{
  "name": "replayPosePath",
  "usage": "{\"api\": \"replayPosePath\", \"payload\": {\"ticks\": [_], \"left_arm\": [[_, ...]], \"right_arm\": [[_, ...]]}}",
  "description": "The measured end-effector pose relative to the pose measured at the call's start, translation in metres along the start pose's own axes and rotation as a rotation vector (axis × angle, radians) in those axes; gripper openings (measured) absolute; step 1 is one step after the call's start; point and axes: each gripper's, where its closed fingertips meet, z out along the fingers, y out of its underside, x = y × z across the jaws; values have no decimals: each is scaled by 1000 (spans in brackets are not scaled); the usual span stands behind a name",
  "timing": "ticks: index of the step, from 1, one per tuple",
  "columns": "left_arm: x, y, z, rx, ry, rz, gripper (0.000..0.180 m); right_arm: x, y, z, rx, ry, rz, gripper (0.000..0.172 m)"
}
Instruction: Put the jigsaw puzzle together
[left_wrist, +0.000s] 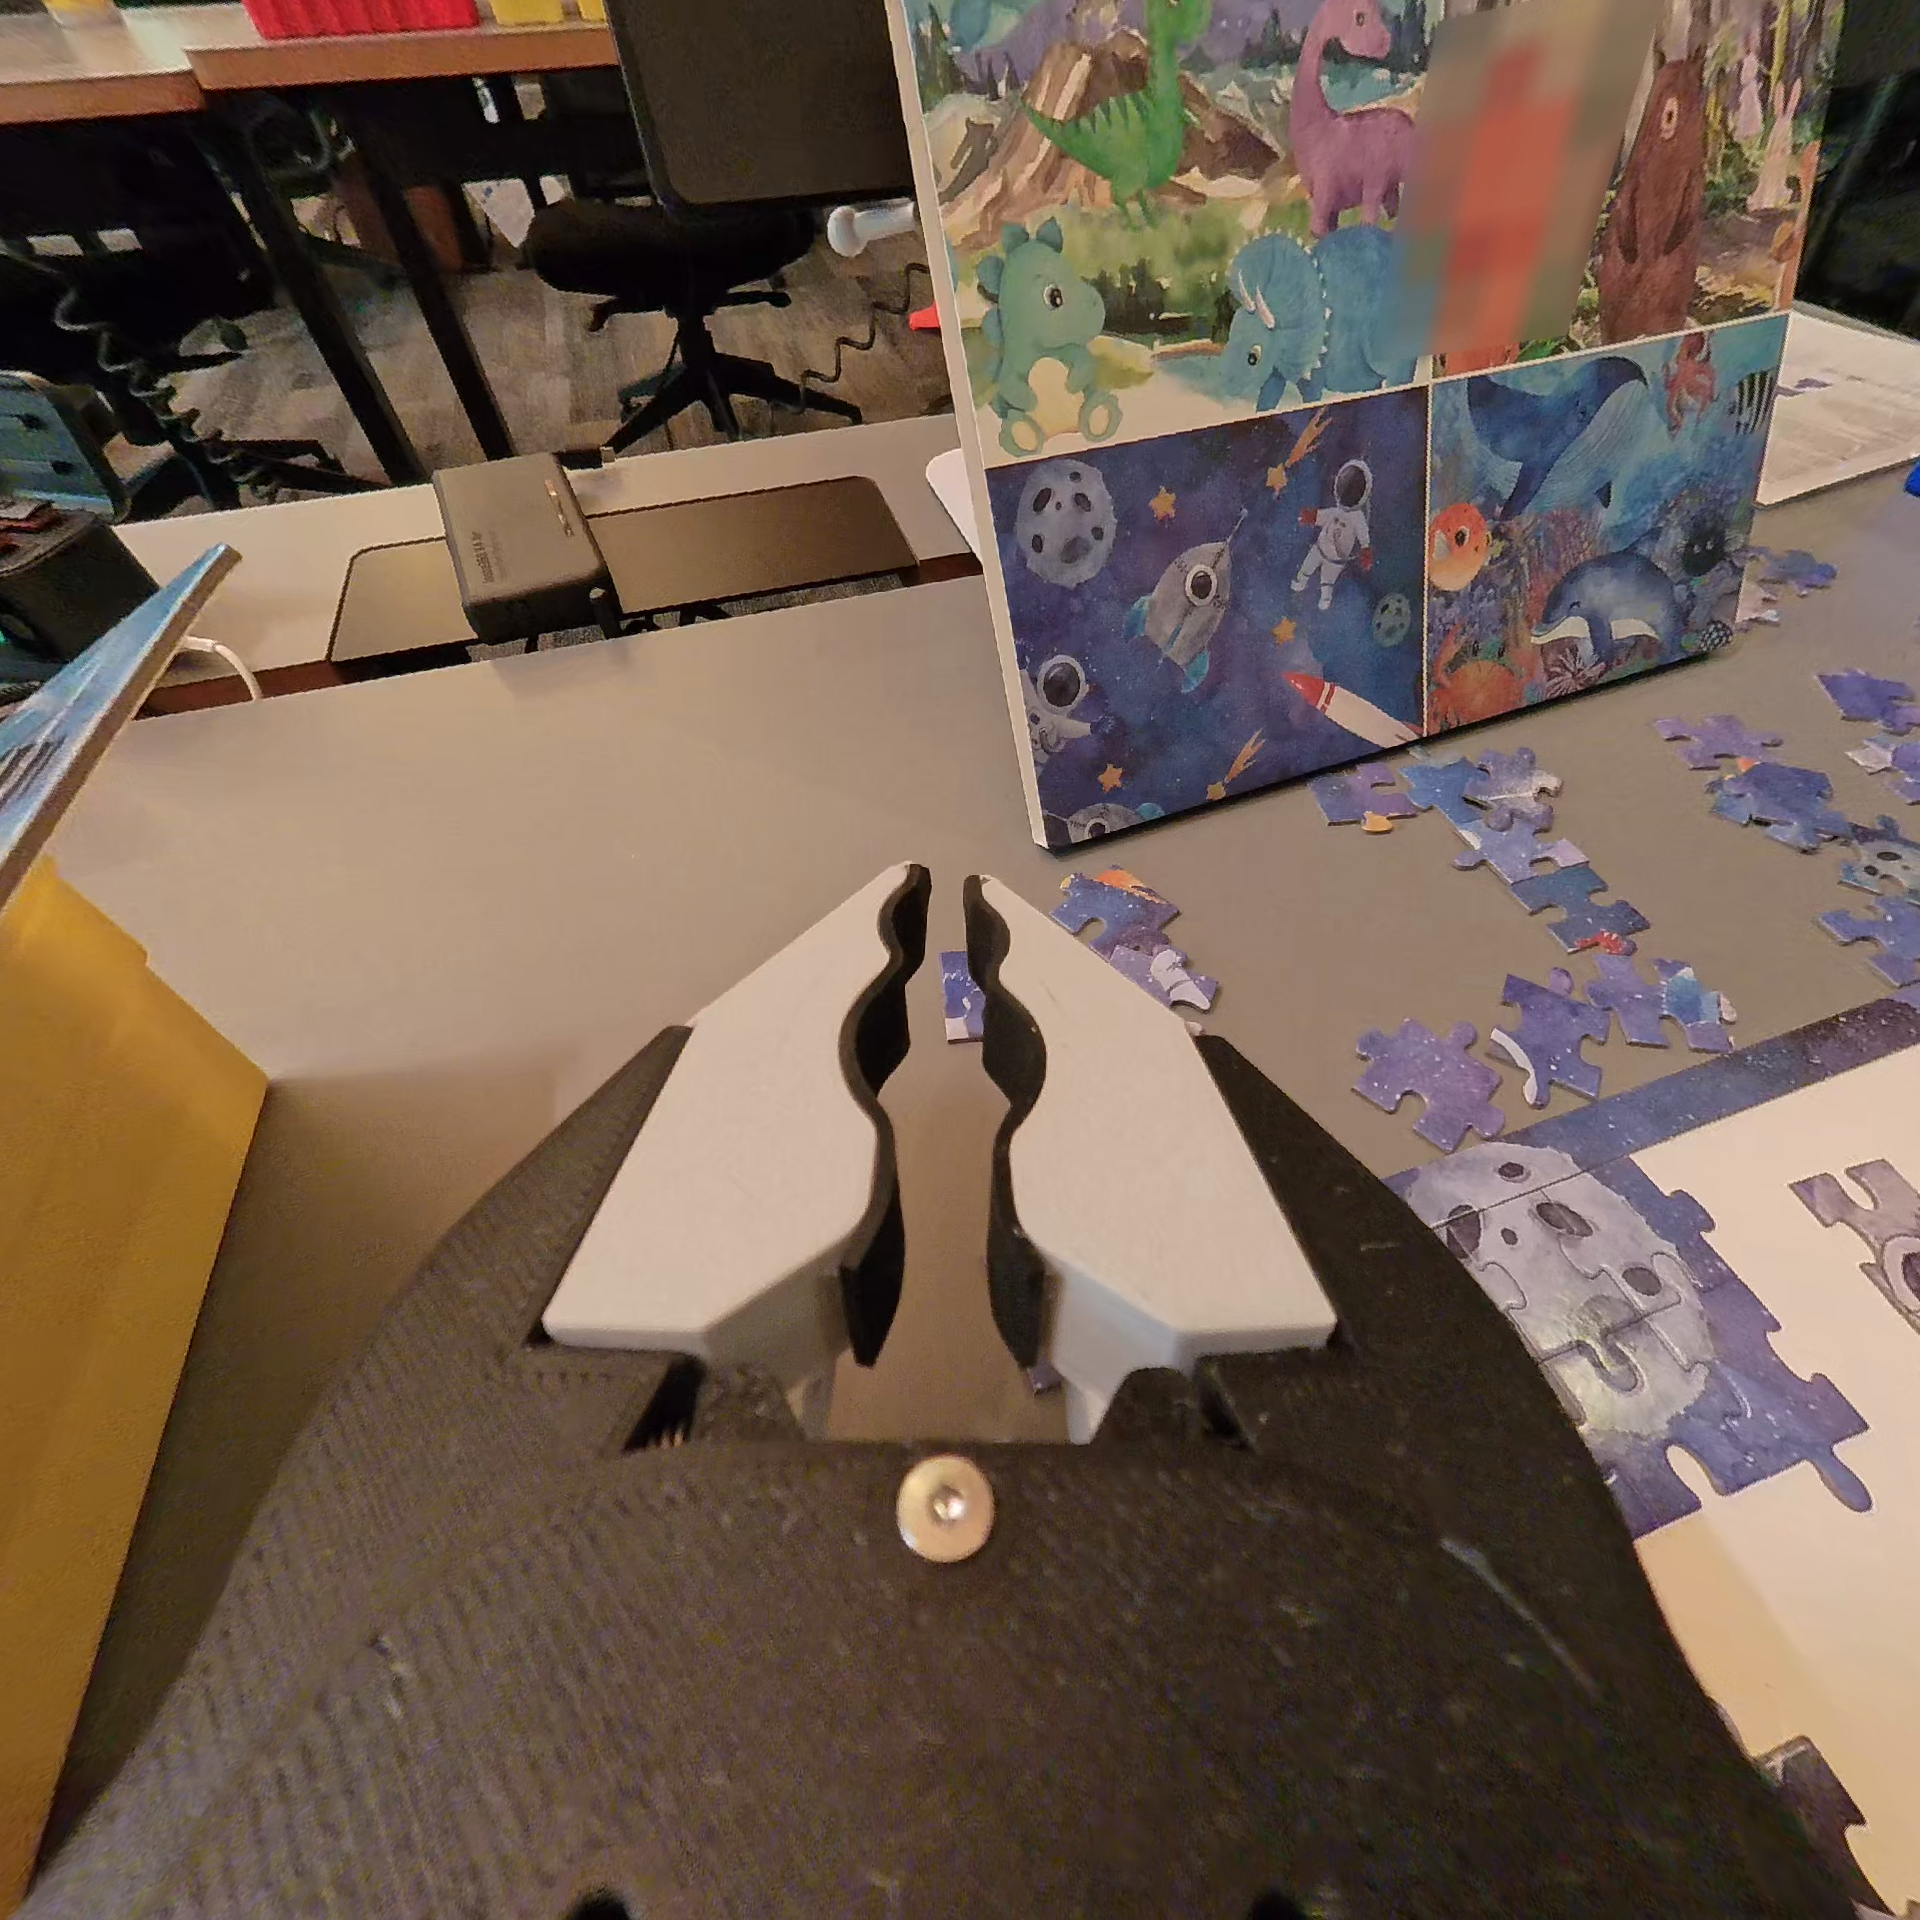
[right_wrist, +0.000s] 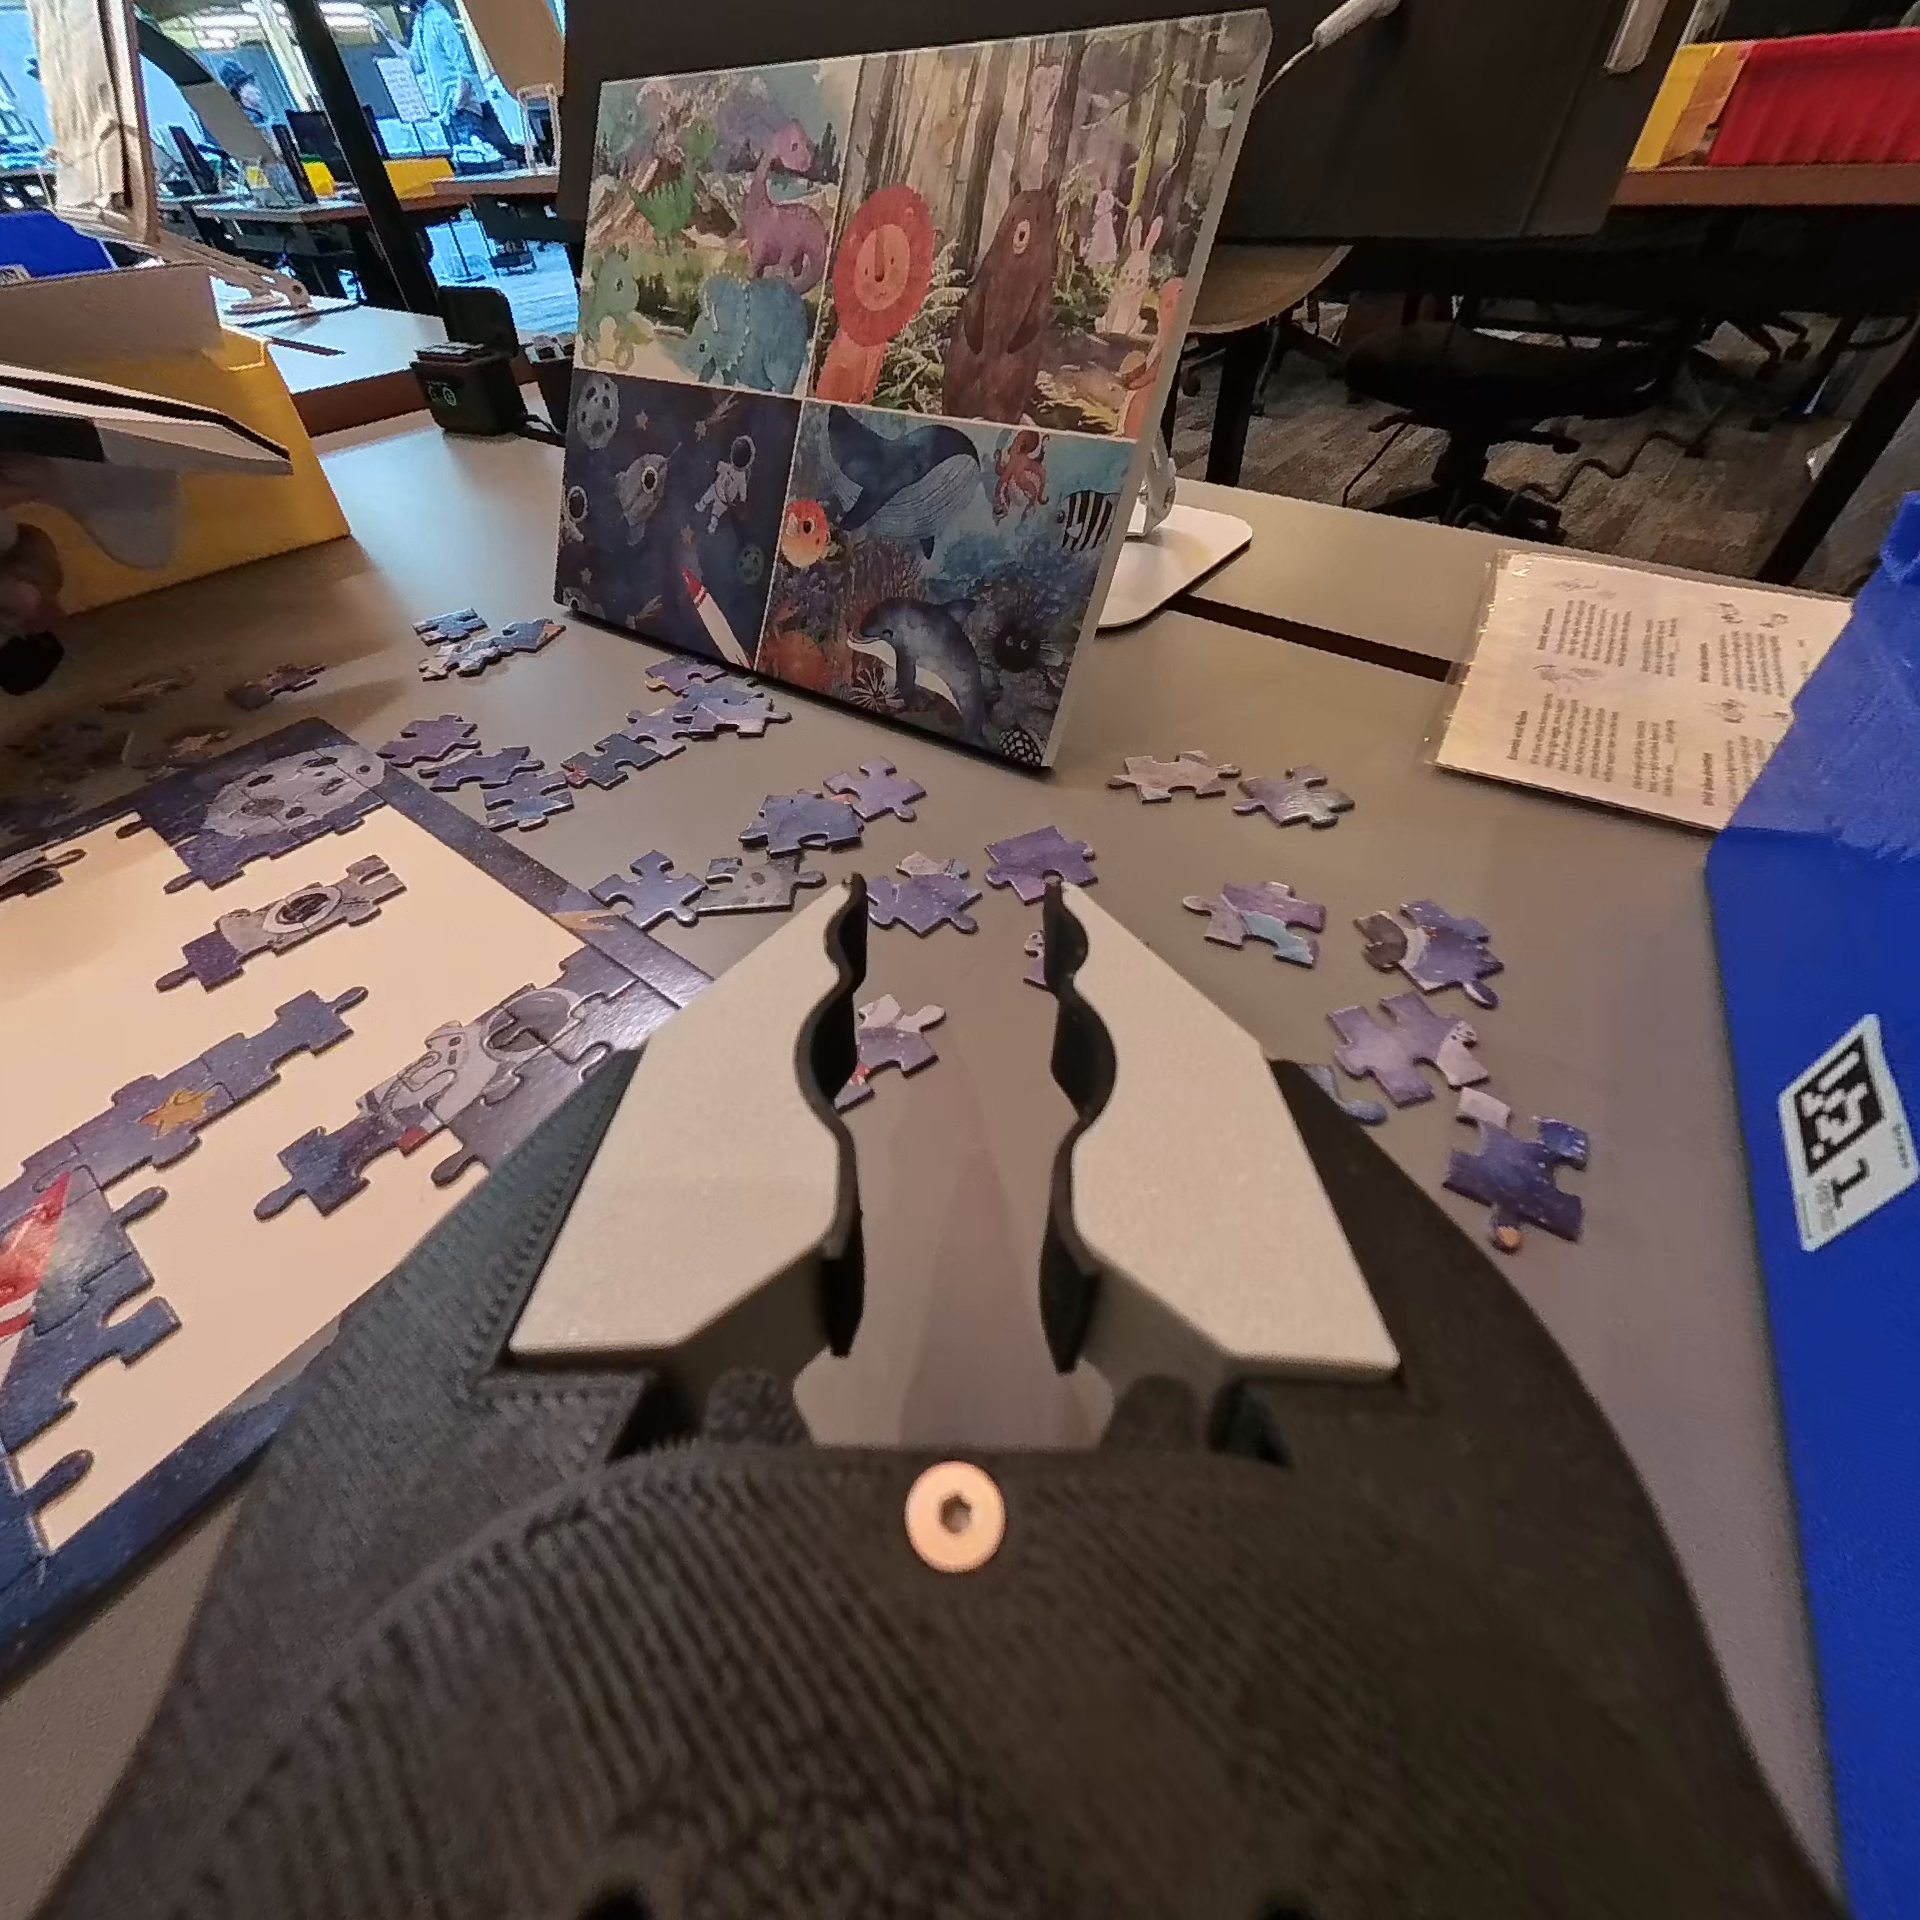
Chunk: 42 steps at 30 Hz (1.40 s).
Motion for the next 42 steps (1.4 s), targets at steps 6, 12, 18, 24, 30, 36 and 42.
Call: {"api": "replayPosePath", "payload": {"ticks": [6,12,18,24,30,36,42], "left_arm": [[0,0,0,-1,0,1,5],[1,1,1,-3,3,4,5],[2,1,1,-8,1,11,6],[2,2,2,-9,2,14,6],[3,-5,-2,30,2,23,5],[7,-3,0,17,10,35,5],[7,-3,1,16,10,36,5]], "right_arm": [[2,-3,-3,26,9,10,31],[8,-21,-20,166,-22,101,29],[14,-35,-33,228,82,-10,20],[32,-51,-58,330,217,-37,17],[67,-64,-113,439,484,-67,12],[70,-63,-116,475,445,1,17],[68,-55,-100,392,431,-23,19]]}}
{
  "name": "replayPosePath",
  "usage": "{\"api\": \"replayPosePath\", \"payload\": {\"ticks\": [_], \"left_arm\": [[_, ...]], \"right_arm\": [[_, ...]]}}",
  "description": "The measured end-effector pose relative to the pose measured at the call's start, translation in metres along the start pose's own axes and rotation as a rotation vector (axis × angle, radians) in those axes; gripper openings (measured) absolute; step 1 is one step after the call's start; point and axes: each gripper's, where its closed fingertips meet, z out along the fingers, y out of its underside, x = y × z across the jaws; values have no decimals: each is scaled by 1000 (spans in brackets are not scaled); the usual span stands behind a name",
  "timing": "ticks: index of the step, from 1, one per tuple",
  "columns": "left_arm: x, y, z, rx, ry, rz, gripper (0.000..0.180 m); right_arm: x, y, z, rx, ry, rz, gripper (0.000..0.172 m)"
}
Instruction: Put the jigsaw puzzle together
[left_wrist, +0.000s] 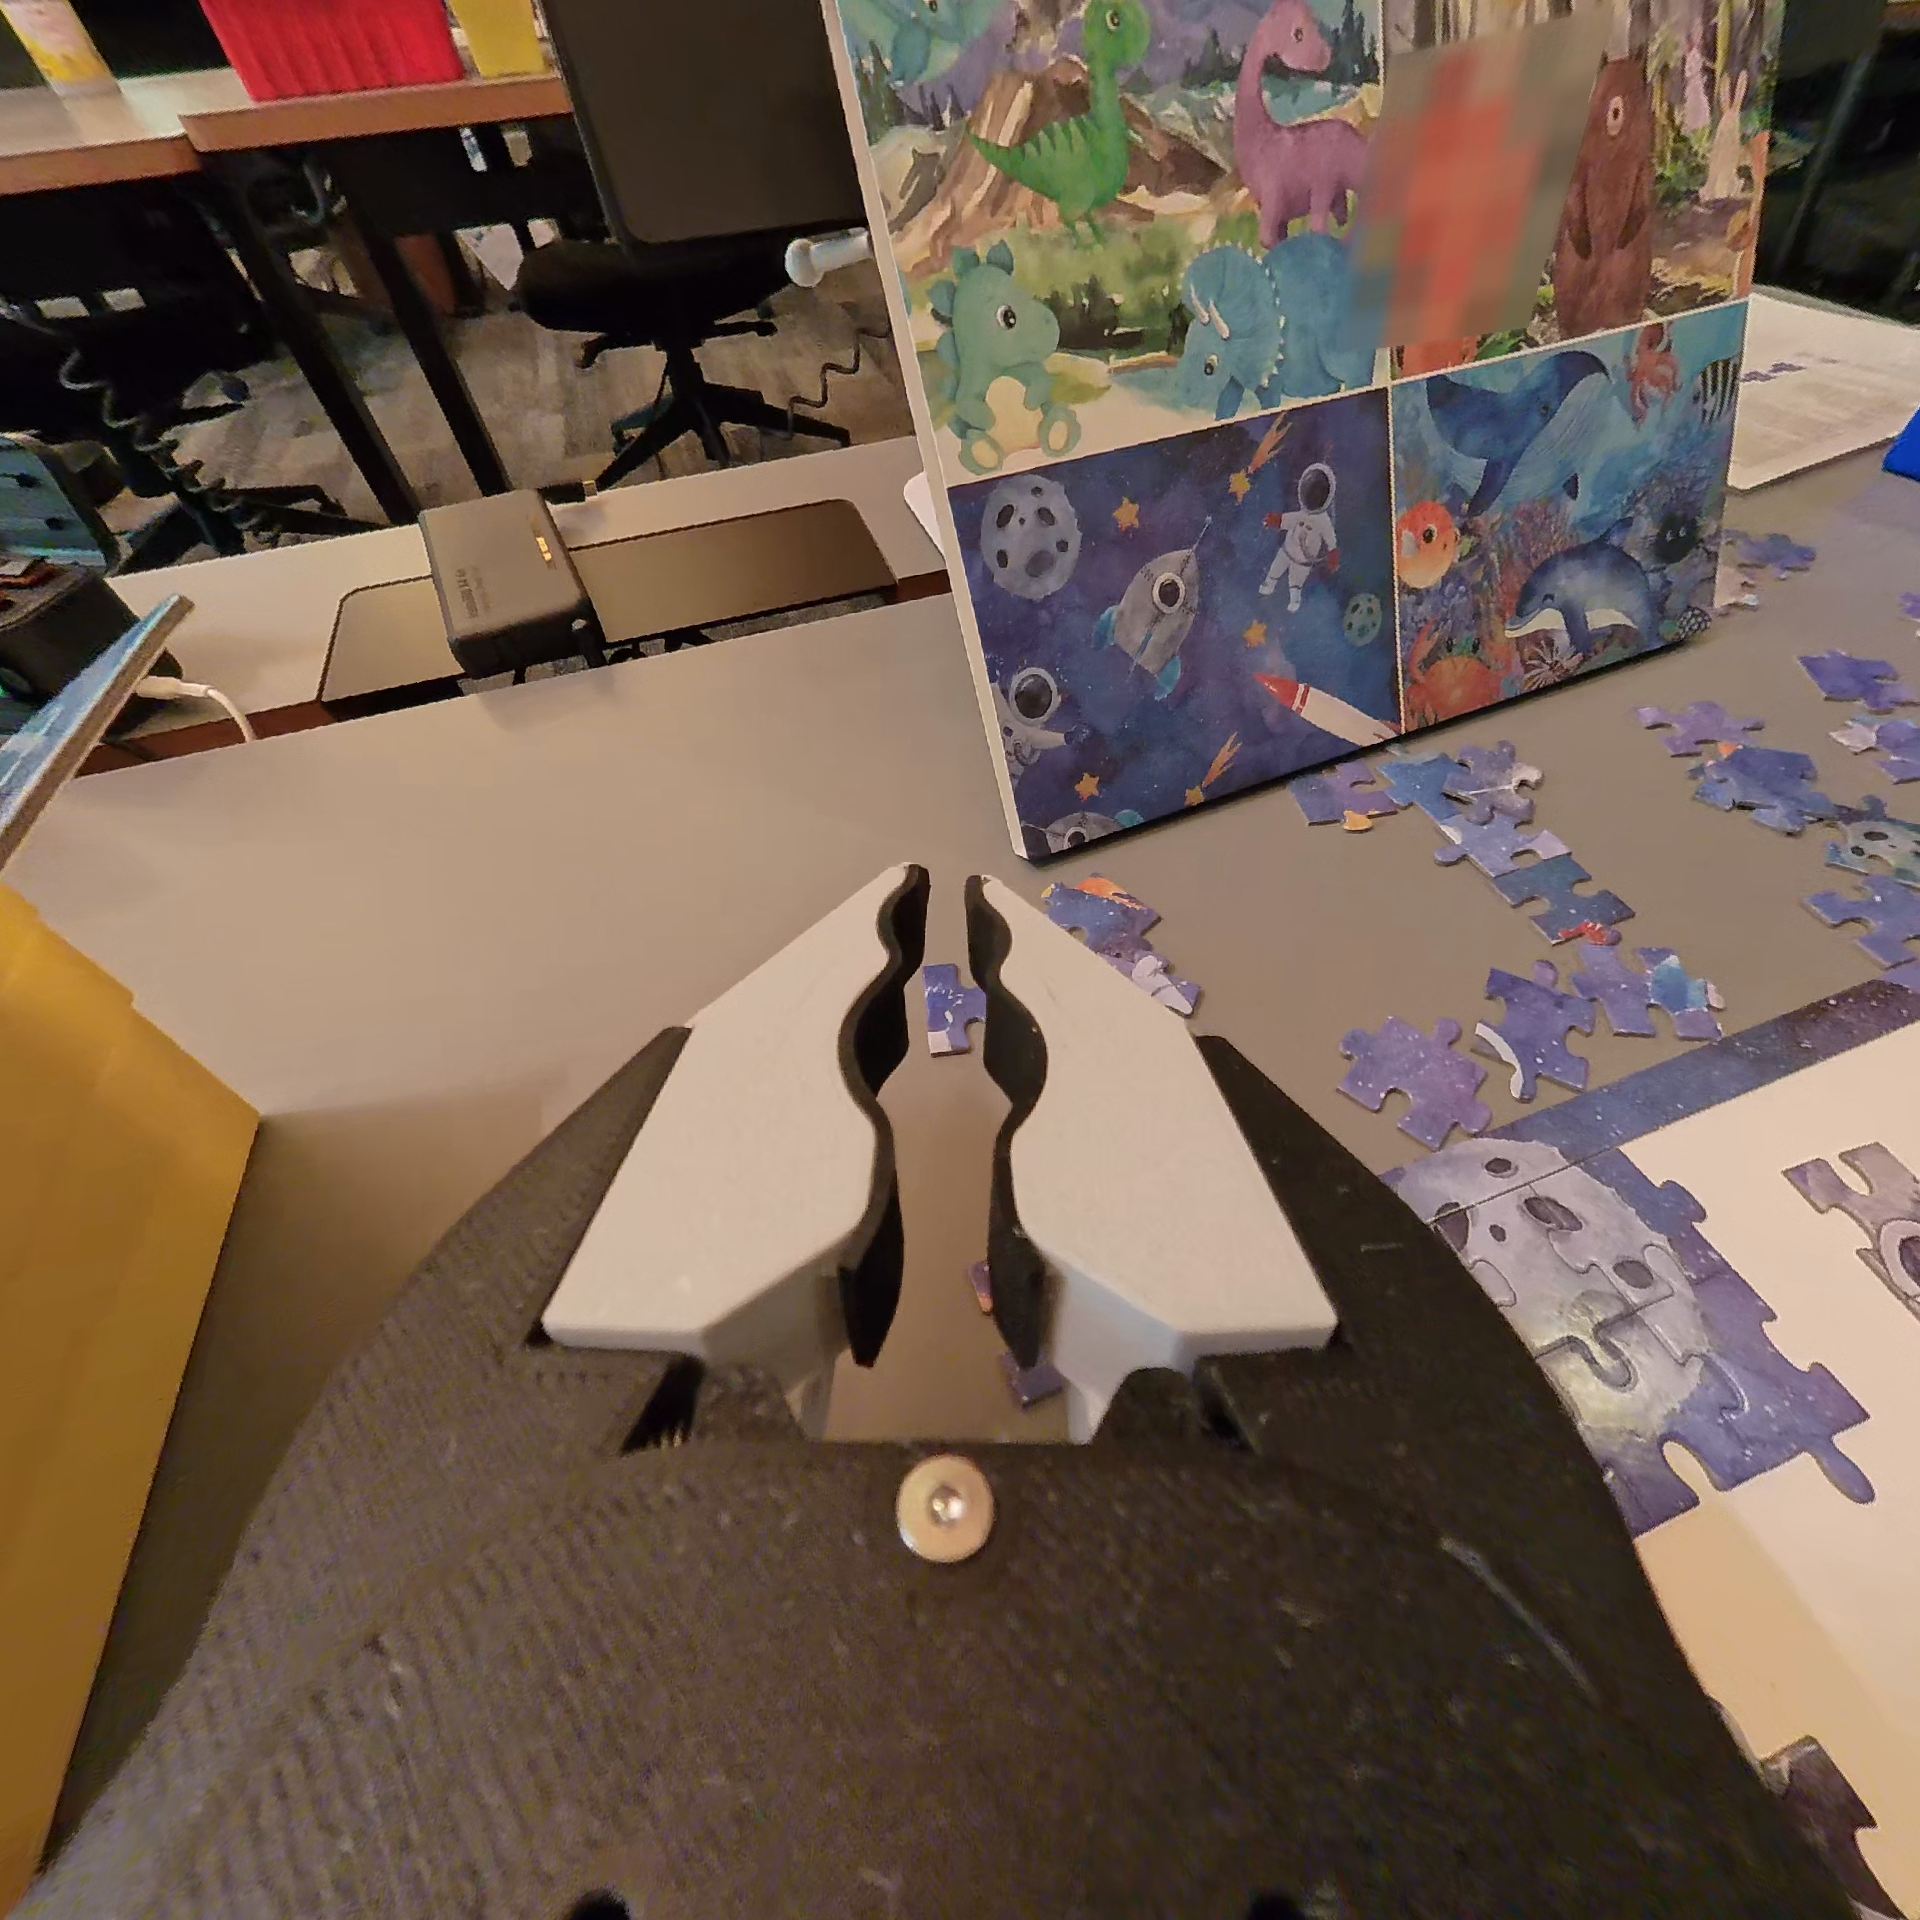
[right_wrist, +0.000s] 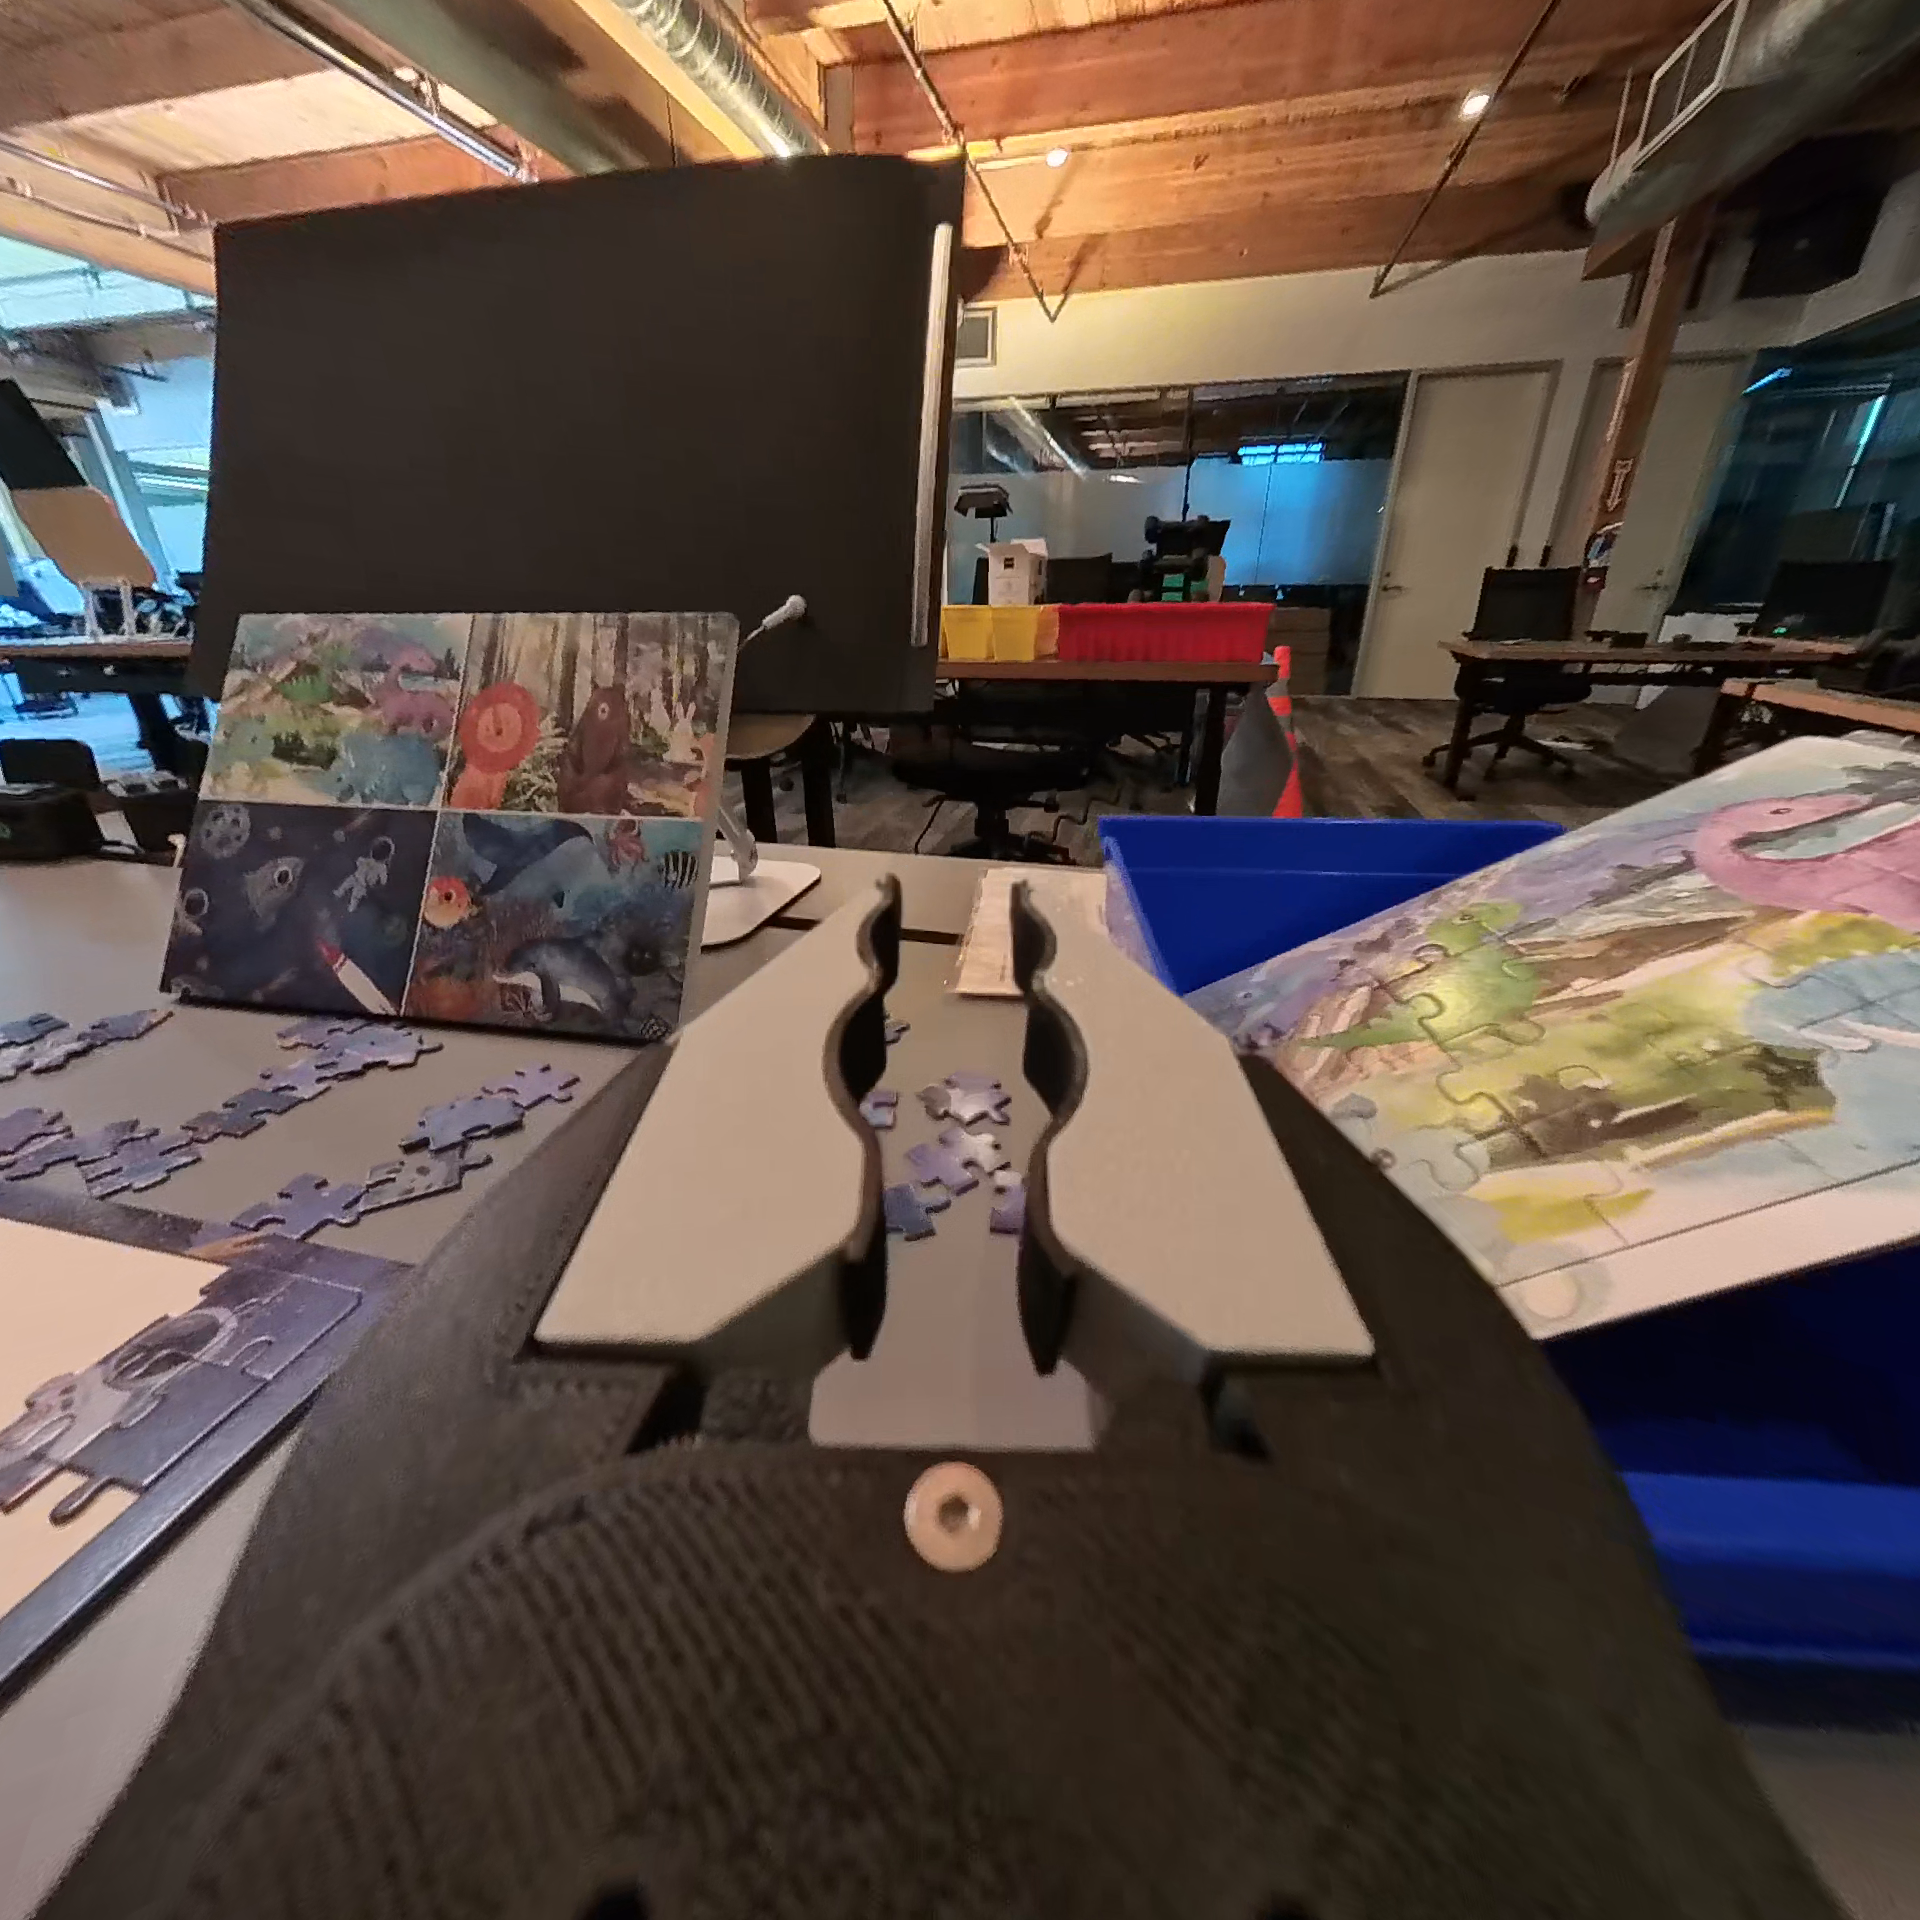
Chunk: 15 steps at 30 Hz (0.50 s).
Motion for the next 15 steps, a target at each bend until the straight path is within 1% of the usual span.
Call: {"api": "replayPosePath", "payload": {"ticks": [6,15], "left_arm": [[2,0,1,-3,2,8,5],[3,1,1,-7,4,12,6]], "right_arm": [[-3,15,8,-62,-30,53,26],[-4,28,13,-122,-38,82,28]]}}
